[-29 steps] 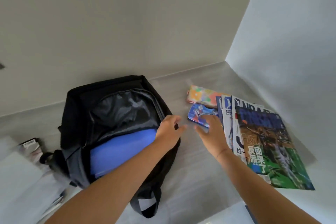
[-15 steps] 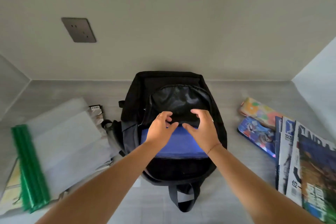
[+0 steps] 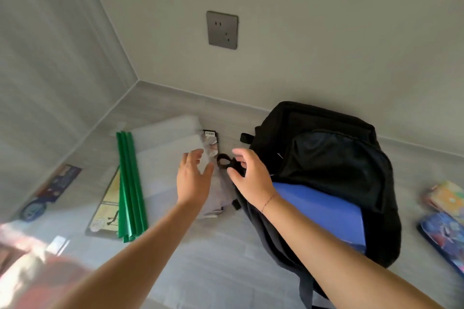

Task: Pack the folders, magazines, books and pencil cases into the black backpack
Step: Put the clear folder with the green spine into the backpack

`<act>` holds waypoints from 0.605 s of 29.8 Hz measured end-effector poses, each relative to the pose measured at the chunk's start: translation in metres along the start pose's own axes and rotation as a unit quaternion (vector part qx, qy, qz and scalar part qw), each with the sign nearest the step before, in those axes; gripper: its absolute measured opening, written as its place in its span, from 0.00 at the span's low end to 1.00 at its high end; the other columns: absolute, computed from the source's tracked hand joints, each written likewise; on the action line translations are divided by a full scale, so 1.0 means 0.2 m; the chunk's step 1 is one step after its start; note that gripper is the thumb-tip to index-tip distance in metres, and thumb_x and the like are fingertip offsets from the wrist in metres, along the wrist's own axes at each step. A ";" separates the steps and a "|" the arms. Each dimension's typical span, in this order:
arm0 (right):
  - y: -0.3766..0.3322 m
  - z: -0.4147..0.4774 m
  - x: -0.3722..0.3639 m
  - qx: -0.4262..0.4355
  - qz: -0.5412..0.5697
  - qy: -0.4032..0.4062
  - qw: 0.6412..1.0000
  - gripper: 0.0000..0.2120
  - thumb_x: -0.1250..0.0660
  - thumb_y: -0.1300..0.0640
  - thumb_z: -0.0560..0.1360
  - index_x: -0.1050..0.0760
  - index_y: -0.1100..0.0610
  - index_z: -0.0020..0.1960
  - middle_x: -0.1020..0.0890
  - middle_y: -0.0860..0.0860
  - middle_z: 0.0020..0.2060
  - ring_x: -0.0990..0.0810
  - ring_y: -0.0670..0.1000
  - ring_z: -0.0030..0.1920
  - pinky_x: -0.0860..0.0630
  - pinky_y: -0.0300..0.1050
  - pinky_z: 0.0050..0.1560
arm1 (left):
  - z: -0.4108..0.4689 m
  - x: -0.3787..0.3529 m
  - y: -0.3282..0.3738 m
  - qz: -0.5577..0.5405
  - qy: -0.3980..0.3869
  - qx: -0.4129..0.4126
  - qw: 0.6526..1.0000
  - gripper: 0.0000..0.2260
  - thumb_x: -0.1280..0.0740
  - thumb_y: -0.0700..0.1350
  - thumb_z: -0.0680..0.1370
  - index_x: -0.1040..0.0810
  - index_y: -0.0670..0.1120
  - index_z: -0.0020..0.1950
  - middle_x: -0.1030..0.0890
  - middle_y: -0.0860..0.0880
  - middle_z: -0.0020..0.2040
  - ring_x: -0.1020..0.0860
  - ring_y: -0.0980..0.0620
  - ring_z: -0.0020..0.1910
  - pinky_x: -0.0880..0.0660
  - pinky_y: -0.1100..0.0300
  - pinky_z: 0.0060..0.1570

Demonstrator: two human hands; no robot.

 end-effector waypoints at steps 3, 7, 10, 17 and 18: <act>-0.05 0.08 -0.24 -0.020 -0.006 -0.092 0.996 0.24 0.32 0.57 0.74 0.33 0.57 0.68 0.29 0.52 0.65 0.31 0.49 0.66 0.37 0.32 0.60 | 0.03 0.20 -0.20 0.048 0.042 0.040 0.997 0.18 0.31 0.44 0.75 0.27 0.42 0.63 0.25 0.42 0.60 0.26 0.43 0.59 0.30 0.51 0.58; 0.03 0.20 -0.43 -0.077 -0.028 -0.118 0.990 0.30 0.29 0.53 0.72 0.36 0.57 0.71 0.33 0.54 0.68 0.34 0.53 0.69 0.39 0.40 0.67 | 0.04 0.42 -0.43 0.129 0.092 0.137 0.978 0.23 0.31 0.49 0.74 0.31 0.44 0.66 0.31 0.41 0.66 0.34 0.40 0.65 0.40 0.47 0.65; 0.11 0.29 -0.51 -0.116 -0.099 -0.123 0.981 0.32 0.31 0.48 0.71 0.37 0.56 0.72 0.32 0.55 0.68 0.34 0.58 0.69 0.34 0.51 0.69 | 0.04 0.54 -0.62 0.112 0.110 0.240 0.958 0.28 0.30 0.51 0.72 0.35 0.43 0.68 0.33 0.39 0.66 0.36 0.39 0.65 0.40 0.46 0.66; 0.15 0.42 -0.56 -0.157 -0.272 -0.118 0.942 0.30 0.37 0.40 0.71 0.34 0.53 0.68 0.29 0.55 0.66 0.34 0.62 0.68 0.35 0.55 0.67 | 0.07 0.54 -0.81 -0.037 0.071 0.363 0.928 0.30 0.29 0.51 0.71 0.34 0.41 0.68 0.29 0.42 0.63 0.28 0.41 0.60 0.27 0.45 0.58; 0.15 0.43 -0.56 -0.164 -0.267 -0.112 0.943 0.29 0.36 0.41 0.71 0.33 0.52 0.67 0.28 0.55 0.65 0.33 0.62 0.67 0.34 0.55 0.66 | 0.08 0.54 -0.82 -0.056 0.065 0.381 0.921 0.27 0.28 0.51 0.70 0.31 0.41 0.65 0.26 0.42 0.59 0.25 0.42 0.55 0.24 0.48 0.50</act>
Point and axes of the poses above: each hand's wrist, its own z-axis towards the middle knuckle, its own x-axis out of the back of the hand, y = z × x, the point moved 7 cm from there along z, towards the middle knuckle
